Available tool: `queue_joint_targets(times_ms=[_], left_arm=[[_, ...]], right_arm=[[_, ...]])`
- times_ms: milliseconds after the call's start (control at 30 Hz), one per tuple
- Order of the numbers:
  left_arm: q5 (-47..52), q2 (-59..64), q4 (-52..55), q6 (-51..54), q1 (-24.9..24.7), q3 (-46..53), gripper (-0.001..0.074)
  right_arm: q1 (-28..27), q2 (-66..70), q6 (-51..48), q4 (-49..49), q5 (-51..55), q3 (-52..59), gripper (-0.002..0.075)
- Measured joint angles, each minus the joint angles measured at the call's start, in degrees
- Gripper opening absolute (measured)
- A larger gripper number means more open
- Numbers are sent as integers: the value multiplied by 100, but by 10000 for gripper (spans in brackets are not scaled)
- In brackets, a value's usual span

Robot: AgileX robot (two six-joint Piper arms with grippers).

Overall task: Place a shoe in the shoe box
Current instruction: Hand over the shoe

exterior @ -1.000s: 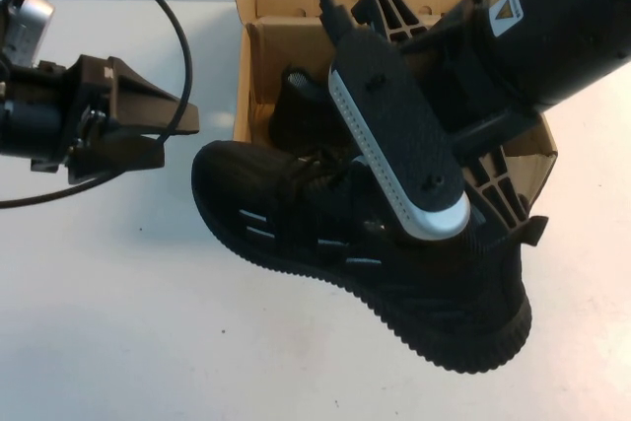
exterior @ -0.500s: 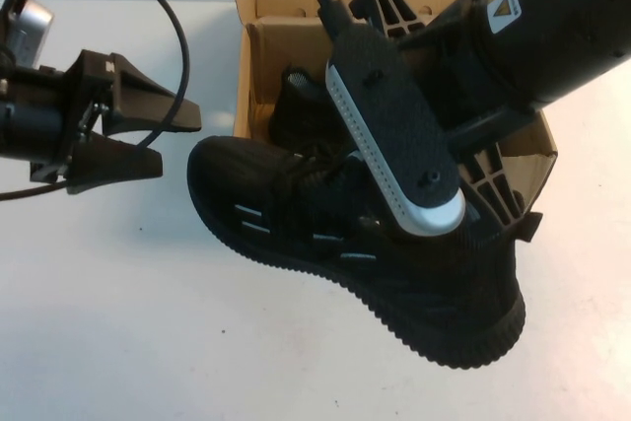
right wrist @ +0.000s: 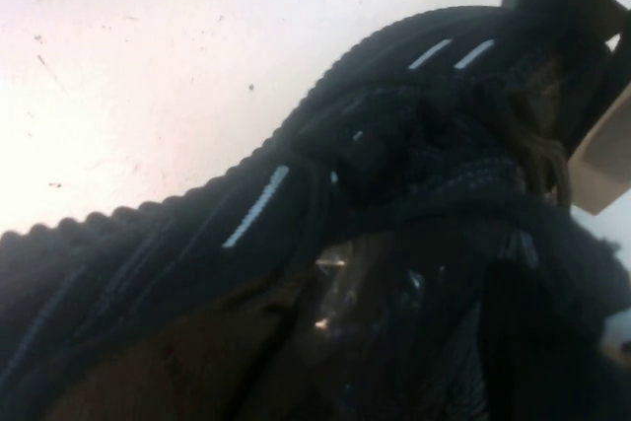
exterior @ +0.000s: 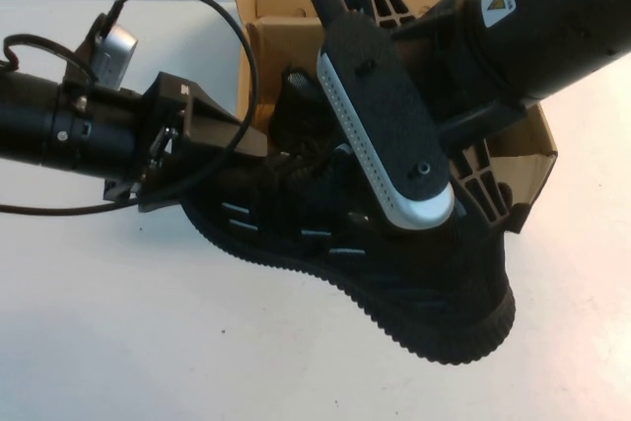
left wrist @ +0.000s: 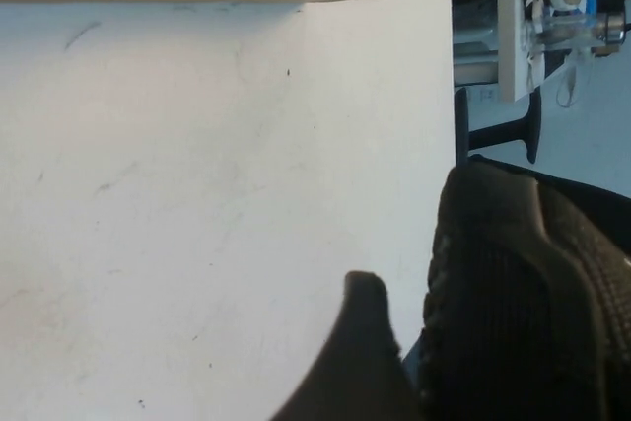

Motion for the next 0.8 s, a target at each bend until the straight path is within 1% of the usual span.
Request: queue_joint_targets(times_ms=[67,167,233,333,400,533,667,800], left_arm=[[0,0,-61,40,0,0,466],[-33,0,-110,188,0,0,330],[-60,0,-154,252,0,0,244],[-69,0,-233,365,0,0,162],[-81,10,-276,451,0,0,141],[-199,45,-489,744,0,0,137],[-401,71,-698,975,0,0,136],[-771,71,-990,1264,0,0,136]], right_arm=[[0,0,0,-59,0,0,11],[0,0,29,-217,25,0,11],[0,0,221,-372,35,0,11],[0,11,615,-557,35,0,11],[0,37,882,-613,23,0,11],[0,137,1328,-699,0,0,11],[0,289,1430,-997,-160,0,11],[0,445,1462,-1482,-583,0,11]])
